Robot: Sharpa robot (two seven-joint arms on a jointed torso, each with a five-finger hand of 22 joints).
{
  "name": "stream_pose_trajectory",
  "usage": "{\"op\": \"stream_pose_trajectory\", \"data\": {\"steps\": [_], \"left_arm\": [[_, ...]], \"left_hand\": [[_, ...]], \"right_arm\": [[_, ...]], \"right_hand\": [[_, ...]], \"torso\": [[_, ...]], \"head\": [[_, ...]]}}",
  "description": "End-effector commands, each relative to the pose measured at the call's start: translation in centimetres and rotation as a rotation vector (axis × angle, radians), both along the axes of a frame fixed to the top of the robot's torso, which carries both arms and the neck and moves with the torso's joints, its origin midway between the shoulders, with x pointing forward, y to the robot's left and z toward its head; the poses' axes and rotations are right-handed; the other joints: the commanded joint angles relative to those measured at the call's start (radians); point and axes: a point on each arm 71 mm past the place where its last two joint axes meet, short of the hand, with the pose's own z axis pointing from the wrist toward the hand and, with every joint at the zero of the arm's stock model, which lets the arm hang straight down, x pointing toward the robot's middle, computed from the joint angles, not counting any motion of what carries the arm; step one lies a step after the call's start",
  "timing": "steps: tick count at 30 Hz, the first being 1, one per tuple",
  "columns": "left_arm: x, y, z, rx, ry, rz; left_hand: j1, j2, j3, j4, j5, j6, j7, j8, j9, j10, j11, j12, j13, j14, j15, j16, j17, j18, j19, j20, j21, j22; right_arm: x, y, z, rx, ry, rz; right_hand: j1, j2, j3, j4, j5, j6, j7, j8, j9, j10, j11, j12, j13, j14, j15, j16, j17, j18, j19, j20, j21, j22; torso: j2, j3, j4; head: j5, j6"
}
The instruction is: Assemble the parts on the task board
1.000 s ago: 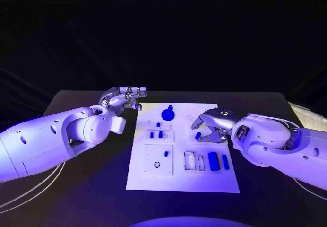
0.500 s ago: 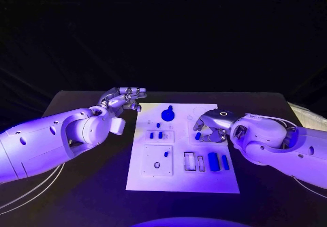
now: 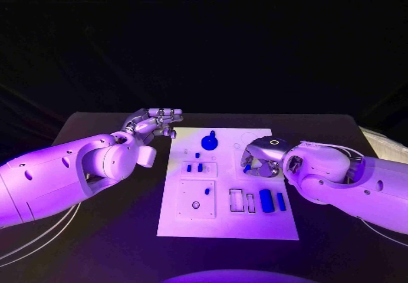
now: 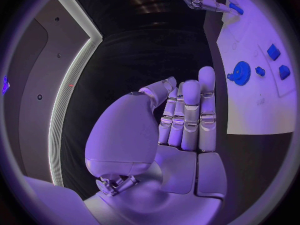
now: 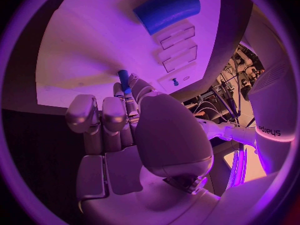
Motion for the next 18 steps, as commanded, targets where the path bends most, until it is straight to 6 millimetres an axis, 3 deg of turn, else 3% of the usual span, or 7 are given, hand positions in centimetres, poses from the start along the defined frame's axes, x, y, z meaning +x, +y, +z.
{"op": "stream_pose_trajectory", "data": {"steps": [1, 11, 18], "left_arm": [[-0.1, -0.2, 0.1, -0.012, -0.002, -0.016], [-0.1, -0.2, 0.0, -0.012, -0.001, -0.017], [-0.1, -0.2, -0.1, -0.012, 0.003, -0.019]], "left_hand": [[0.01, -0.002, -0.007, -0.001, 0.006, -0.004, 0.003, 0.003, -0.002, -0.007, -0.001, 0.007, 0.0, -0.007, 0.0, -0.004, -0.001, 0.011, -0.004, 0.0, -0.006, -0.001], [0.01, -0.002, -0.007, -0.001, 0.006, -0.004, 0.003, 0.003, -0.002, -0.007, -0.001, 0.007, 0.0, -0.007, 0.0, -0.004, -0.001, 0.011, -0.004, 0.0, -0.006, -0.001], [0.01, -0.002, -0.007, -0.001, 0.006, -0.004, 0.003, 0.003, -0.002, -0.007, -0.001, 0.007, 0.0, -0.007, 0.0, -0.004, -0.001, 0.011, -0.004, 0.0, -0.006, -0.001]], "right_arm": [[-0.1, 0.2, -0.4, -0.027, 0.015, 0.016], [0.0, 0.3, 0.0, 0.016, -0.033, 0.017], [-0.7, 0.1, 1.4, 0.091, -0.063, 0.019]], "right_hand": [[0.006, 0.008, 0.013, 0.0, -0.006, 0.013, -0.002, 0.004, 0.002, 0.015, -0.002, 0.002, 0.001, 0.016, 0.004, 0.005, 0.002, 0.005, 0.002, 0.004, -0.002, 0.002], [0.04, 0.025, 0.086, -0.02, -0.047, 0.05, -0.002, 0.01, 0.006, 0.06, -0.008, -0.012, 0.002, 0.025, -0.002, 0.04, 0.04, -0.004, 0.026, -0.001, 0.029, 0.047], [0.042, 0.016, 0.125, -0.036, -0.053, 0.061, 0.001, 0.01, 0.008, 0.078, -0.009, -0.025, 0.003, 0.026, -0.002, 0.051, 0.05, -0.006, 0.031, -0.003, 0.04, 0.059]], "torso": [[0.0, 0.0006, -0.0005], [-0.001, 0.0005, -0.0008], [-0.001, 0.0006, 0.0013]], "head": [[0.001, -0.001], [-0.001, -0.003], [-0.003, -0.004]]}}
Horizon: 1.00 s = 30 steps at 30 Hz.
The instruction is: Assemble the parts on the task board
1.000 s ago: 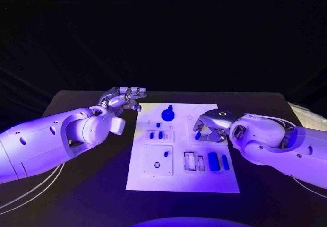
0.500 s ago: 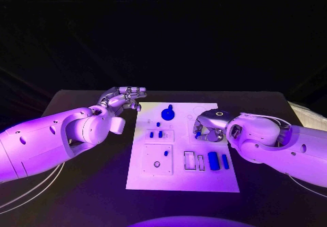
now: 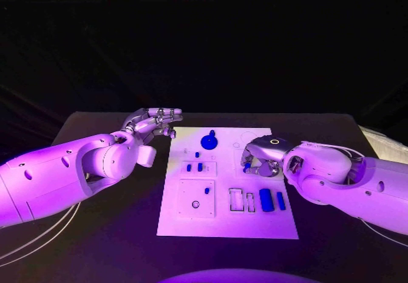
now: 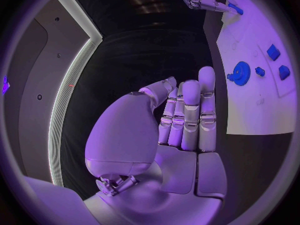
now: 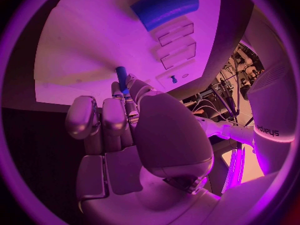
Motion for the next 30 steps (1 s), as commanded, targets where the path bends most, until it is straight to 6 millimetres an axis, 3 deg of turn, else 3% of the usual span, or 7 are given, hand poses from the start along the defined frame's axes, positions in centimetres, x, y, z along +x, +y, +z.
{"op": "stream_pose_trajectory", "data": {"steps": [1, 3, 8, 14, 20, 26, 30], "left_arm": [[-0.1, -0.2, 0.0, -0.013, 0.001, -0.019], [-0.1, -0.3, 0.0, -0.013, 0.001, -0.019], [-0.1, -0.3, -0.1, -0.014, 0.002, -0.021], [-0.1, -0.6, -0.1, -0.018, 0.003, -0.032], [-0.2, -0.7, -0.1, -0.02, 0.003, -0.036], [-0.3, -0.9, -0.1, -0.02, 0.011, -0.046], [-0.3, -0.8, -0.1, -0.021, 0.011, -0.046]], "left_hand": [[0.01, -0.001, -0.007, -0.001, 0.006, -0.004, 0.003, 0.003, -0.002, -0.007, -0.001, 0.007, 0.0, -0.007, 0.0, -0.004, -0.001, 0.011, -0.004, 0.0, -0.006, -0.001], [0.008, 0.0, -0.009, 0.0, 0.006, -0.005, 0.004, 0.004, -0.002, -0.009, 0.0, 0.009, 0.0, -0.008, 0.0, -0.004, -0.002, 0.011, -0.004, 0.001, -0.007, -0.002], [0.008, 0.0, -0.009, 0.0, 0.006, -0.005, 0.004, 0.004, -0.002, -0.009, 0.0, 0.009, 0.0, -0.008, 0.0, -0.004, -0.002, 0.011, -0.004, 0.001, -0.007, -0.002], [0.008, 0.002, -0.009, 0.001, 0.006, -0.004, 0.004, 0.005, -0.001, -0.009, 0.0, 0.01, 0.001, -0.008, 0.0, -0.004, -0.002, 0.011, -0.004, 0.001, -0.008, -0.002], [0.008, 0.002, -0.009, 0.001, 0.007, -0.005, 0.004, 0.005, -0.001, -0.009, 0.0, 0.01, 0.001, -0.008, 0.0, -0.004, -0.002, 0.011, -0.004, 0.001, -0.008, -0.002], [0.008, 0.003, -0.009, 0.001, 0.007, -0.005, 0.004, 0.005, -0.002, -0.009, 0.0, 0.01, 0.001, -0.009, 0.001, -0.005, -0.003, 0.011, -0.004, 0.001, -0.008, -0.002], [0.008, 0.003, -0.009, 0.001, 0.007, -0.005, 0.004, 0.005, -0.002, -0.009, 0.0, 0.01, 0.001, -0.009, 0.001, -0.005, -0.003, 0.011, -0.004, 0.001, -0.008, -0.002]], "right_arm": [[-0.3, 0.1, 1.1, 0.067, -0.034, 0.009], [-0.6, 0.0, 2.0, 0.103, -0.038, 0.005], [-1.2, 0.5, 3.5, 0.153, -0.046, 0.02], [-2.0, 2.6, 4.0, 0.199, -0.007, 0.066], [-3.1, 6.1, 3.2, 0.238, 0.052, 0.152], [-4.8, 9.3, 1.5, 0.258, 0.101, 0.243], [-5.3, 10.7, 0.2, 0.257, 0.133, 0.275]], "right_hand": [[0.018, 0.002, 0.015, -0.008, -0.002, 0.011, 0.0, 0.002, 0.001, 0.029, -0.019, -0.005, 0.003, 0.026, -0.002, 0.005, 0.003, -0.006, 0.006, 0.001, 0.004, 0.003], [0.016, -0.004, 0.025, -0.012, -0.002, 0.012, 0.002, 0.0, 0.001, 0.033, -0.018, -0.01, 0.003, 0.026, -0.002, 0.006, 0.003, -0.007, 0.006, 0.001, 0.006, 0.005], [0.014, -0.01, 0.038, -0.018, 0.0, 0.01, 0.004, -0.003, 0.001, 0.034, -0.017, -0.016, 0.003, 0.025, -0.001, 0.007, 0.003, -0.007, 0.006, 0.001, 0.008, 0.007], [0.012, -0.015, 0.047, -0.021, 0.001, 0.008, 0.006, -0.005, 0.001, 0.034, -0.015, -0.021, 0.003, 0.024, 0.0, 0.008, 0.004, -0.007, 0.006, 0.002, 0.01, 0.008], [0.01, -0.016, 0.056, -0.024, 0.002, 0.007, 0.007, -0.007, 0.0, 0.034, -0.014, -0.025, 0.003, 0.024, 0.001, 0.008, 0.002, -0.006, 0.004, 0.003, 0.009, 0.007], [0.008, -0.018, 0.063, -0.028, 0.003, 0.005, 0.009, -0.009, 0.0, 0.034, -0.013, -0.029, 0.003, 0.023, 0.002, 0.007, 0.0, -0.006, 0.002, 0.003, 0.008, 0.006], [0.007, -0.019, 0.069, -0.031, 0.004, 0.003, 0.01, -0.011, 0.0, 0.033, -0.012, -0.032, 0.004, 0.022, 0.002, 0.006, -0.001, -0.006, 0.001, 0.004, 0.008, 0.005]], "torso": [[-0.001, -0.0015, 0.0008], [-0.002, -0.0025, -0.0005], [0.0, 0.0007, -0.001], [0.0, -0.0023, 0.0008], [0.0, -0.0022, 0.0013], [0.002, -0.001, 0.003], [0.0, -0.0033, -0.0002]], "head": [[-0.002, 0.0], [-0.002, 0.001], [-0.002, 0.003], [0.0, 0.002], [0.003, 0.002], [0.019, -0.002], [0.026, -0.007]]}}
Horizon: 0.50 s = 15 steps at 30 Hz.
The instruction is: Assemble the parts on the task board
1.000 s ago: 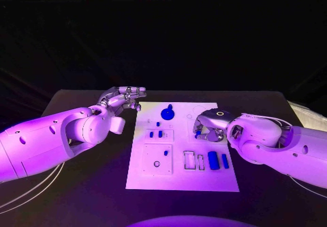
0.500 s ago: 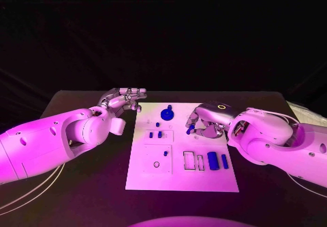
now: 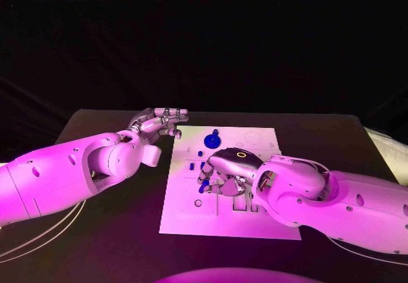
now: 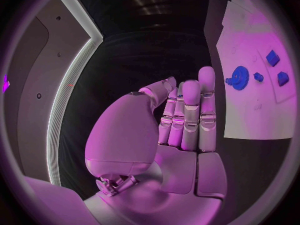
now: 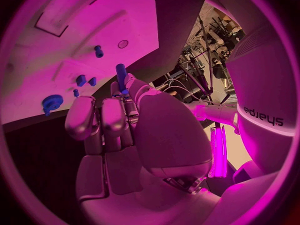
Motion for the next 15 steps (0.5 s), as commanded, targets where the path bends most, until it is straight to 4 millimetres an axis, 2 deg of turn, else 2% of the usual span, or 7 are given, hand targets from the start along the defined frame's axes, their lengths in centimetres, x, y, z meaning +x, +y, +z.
{"op": "stream_pose_trajectory", "data": {"steps": [1, 6, 9, 15], "left_arm": [[-0.1, -0.3, 0.1, -0.014, 0.001, -0.023], [-0.2, -0.3, 0.1, -0.015, 0.001, -0.025], [-0.2, -0.3, 0.1, -0.015, 0.001, -0.025], [-0.2, -0.3, 0.1, -0.015, 0.001, -0.026]], "left_hand": [[0.008, 0.003, -0.007, -0.002, 0.007, -0.005, 0.004, 0.005, -0.002, -0.009, 0.0, 0.003, 0.001, -0.009, 0.0, -0.005, -0.001, 0.011, -0.004, 0.001, -0.004, -0.002], [0.008, 0.003, -0.007, -0.002, 0.007, -0.005, 0.004, 0.005, -0.002, -0.009, 0.0, 0.003, 0.001, -0.009, 0.0, -0.005, -0.001, 0.011, -0.004, 0.001, -0.004, -0.002], [0.008, 0.003, -0.007, -0.002, 0.007, -0.005, 0.004, 0.005, -0.002, -0.009, 0.0, 0.003, 0.001, -0.009, 0.0, -0.005, -0.001, 0.011, -0.004, 0.001, -0.004, -0.002], [0.008, 0.003, -0.007, -0.002, 0.007, -0.005, 0.004, 0.005, -0.002, -0.009, 0.0, 0.003, 0.001, -0.009, 0.0, -0.005, -0.001, 0.011, -0.004, 0.001, -0.004, -0.002]], "right_arm": [[-0.3, 0.7, -0.9, -0.016, 0.02, 0.049], [-0.5, 1.5, -2.5, -0.048, 0.037, 0.073], [-0.5, 1.8, -3.1, -0.06, 0.037, 0.079], [-0.3, 2.0, -3.7, -0.079, 0.035, 0.082]], "right_hand": [[-0.002, -0.01, 0.033, -0.028, 0.005, 0.0, 0.007, -0.007, 0.0, 0.026, -0.018, -0.004, 0.002, 0.022, 0.003, 0.003, -0.002, -0.006, 0.001, 0.004, 0.004, -0.001], [-0.003, -0.013, 0.037, -0.032, 0.006, -0.002, 0.007, -0.008, 0.0, 0.026, -0.017, -0.006, 0.002, 0.022, 0.003, 0.002, -0.002, -0.005, 0.0, 0.005, 0.004, -0.003], [-0.003, -0.014, 0.039, -0.033, 0.006, -0.002, 0.008, -0.008, 0.0, 0.026, -0.017, -0.007, 0.002, 0.022, 0.003, 0.002, -0.003, -0.005, 0.0, 0.005, 0.004, -0.003], [-0.003, -0.014, 0.039, -0.033, 0.006, -0.002, 0.008, -0.008, 0.0, 0.026, -0.017, -0.007, 0.002, 0.022, 0.003, 0.002, -0.003, -0.005, 0.0, 0.005, 0.004, -0.003]], "torso": [[-0.001, -0.0013, -0.0007], [0.0, 0.0005, -0.0018], [0.0, 0.0015, -0.0021], [0.0, 0.0007, -0.0011]], "head": [[0.007, -0.004], [0.017, -0.008], [0.019, -0.009], [0.019, -0.013]]}}
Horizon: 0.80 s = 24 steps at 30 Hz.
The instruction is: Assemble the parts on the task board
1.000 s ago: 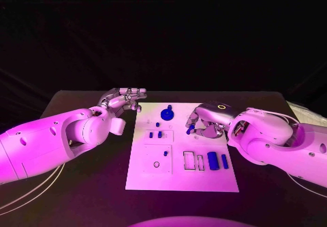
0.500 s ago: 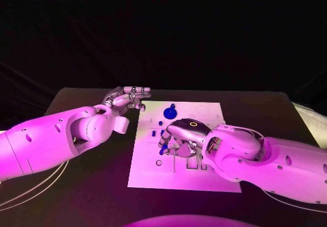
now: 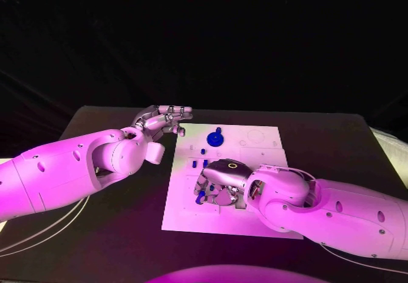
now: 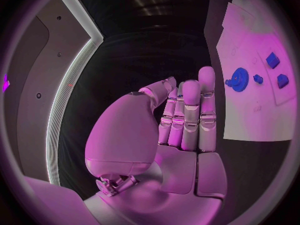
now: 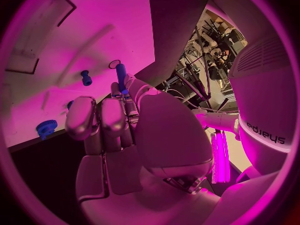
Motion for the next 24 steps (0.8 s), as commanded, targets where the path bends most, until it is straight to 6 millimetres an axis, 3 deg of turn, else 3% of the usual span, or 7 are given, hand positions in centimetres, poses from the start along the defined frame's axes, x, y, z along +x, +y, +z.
{"op": "stream_pose_trajectory", "data": {"steps": [1, 24], "left_arm": [[-0.07, -0.22, 0.08, -0.013, -0.001, -0.019], [-0.01, -0.09, -0.14, -0.011, 0.004, -0.017]], "left_hand": [[0.008, 0.003, -0.007, -0.002, 0.007, -0.005, 0.004, 0.005, -0.002, -0.009, 0.0, 0.003, 0.001, -0.01, -0.001, -0.005, -0.001, 0.011, -0.004, 0.001, -0.004, -0.002], [0.008, 0.002, -0.008, -0.002, 0.007, -0.006, 0.004, 0.005, -0.002, -0.01, 0.0, 0.004, 0.001, -0.011, -0.001, -0.006, -0.003, 0.011, -0.005, 0.001, -0.005, -0.002]], "right_arm": [[-0.09, 0.14, -0.32, -0.041, -0.02, 0.034], [0.17, 0.13, -0.72, -0.126, -0.066, 0.008]], "right_hand": [[0.001, -0.008, 0.032, -0.025, 0.007, -0.002, 0.008, -0.005, 0.0, 0.026, -0.016, -0.002, 0.001, 0.021, 0.004, 0.003, -0.001, -0.005, 0.0, 0.005, 0.004, 0.0], [-0.001, -0.007, 0.039, -0.028, 0.008, 0.0, 0.008, -0.004, 0.0, 0.029, -0.016, -0.003, 0.002, 0.021, 0.004, 0.004, 0.0, -0.006, 0.001, 0.006, 0.007, 0.003]], "torso": [[0.0, 0.0, 0.0013], [0.0, 0.0, 0.0006]], "head": [[0.0, -0.004], [-0.003, -0.004]]}}
